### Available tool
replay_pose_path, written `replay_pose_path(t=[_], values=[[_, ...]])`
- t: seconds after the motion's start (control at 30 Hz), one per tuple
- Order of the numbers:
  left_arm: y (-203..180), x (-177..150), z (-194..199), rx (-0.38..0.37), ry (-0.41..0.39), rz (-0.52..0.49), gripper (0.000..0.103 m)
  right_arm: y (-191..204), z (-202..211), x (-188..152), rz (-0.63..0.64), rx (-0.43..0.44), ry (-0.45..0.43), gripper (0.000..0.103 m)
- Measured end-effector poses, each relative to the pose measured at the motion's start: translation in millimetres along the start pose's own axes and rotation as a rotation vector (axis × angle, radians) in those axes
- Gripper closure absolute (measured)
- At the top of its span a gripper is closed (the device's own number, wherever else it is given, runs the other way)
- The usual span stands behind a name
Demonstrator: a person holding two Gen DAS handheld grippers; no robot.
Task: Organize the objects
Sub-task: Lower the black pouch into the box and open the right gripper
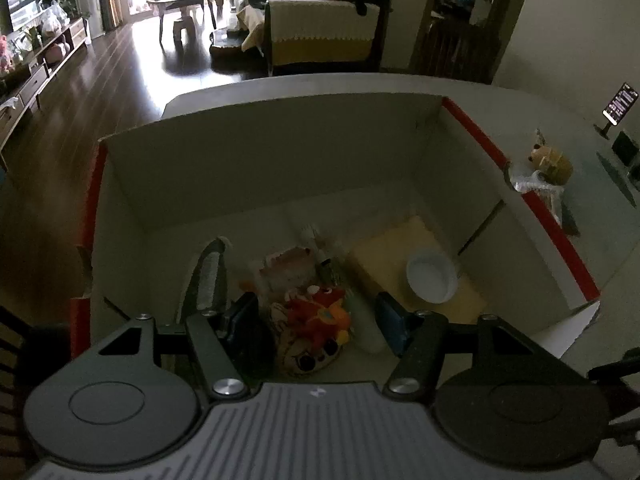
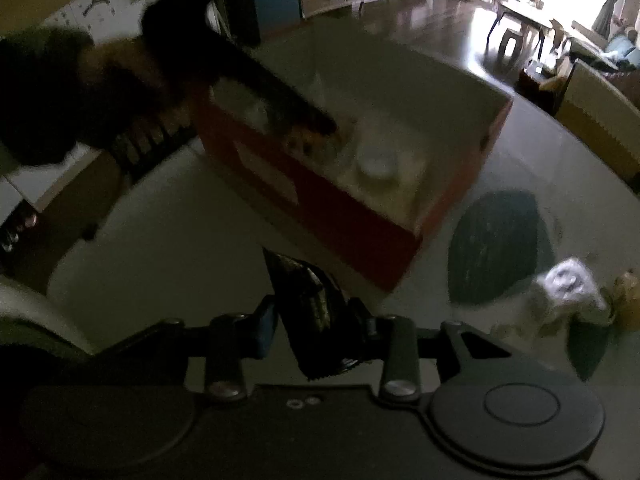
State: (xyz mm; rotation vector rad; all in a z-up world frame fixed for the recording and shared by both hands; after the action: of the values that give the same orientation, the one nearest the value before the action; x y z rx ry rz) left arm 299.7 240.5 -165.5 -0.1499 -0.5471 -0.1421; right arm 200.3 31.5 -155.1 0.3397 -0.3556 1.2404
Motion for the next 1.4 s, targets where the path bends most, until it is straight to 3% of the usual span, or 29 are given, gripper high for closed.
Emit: replay_pose_path(t=[0.3,0.53,0.97,1.4], values=[[10,0,18,-0.005,-0.052,0.03,0.04,-12,27,70,-0.048,-0.002,-0.113,0.074],[17,-1,34,-0.007,-0.088,0.052,0.04,-34,-12,108,-0.06,-0.074,-0.103,0.074],[18,-3,42,-0.01,-0.101,0.08,0.04,-38,-66,112,-0.081,-0.103,-0.033,0.072],[-15,2,63,-0.014,-0.134,0.059,0.04,-30,-17,90,-0.098,-0.034,-0.117,0.058]])
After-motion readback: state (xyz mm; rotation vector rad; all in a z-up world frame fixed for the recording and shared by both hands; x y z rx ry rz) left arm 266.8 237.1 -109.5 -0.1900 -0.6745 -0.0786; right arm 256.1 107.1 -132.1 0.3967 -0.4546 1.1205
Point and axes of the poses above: each gripper's, at about its wrist camera, not at the fingertips, and z roughly against the way its jaws point, y to its left, x to its top, the point moved 10 cm from there along -z, roughly the way its jaws point, and after that the axes turned 3 degrees about y, right-handed, at the moved point
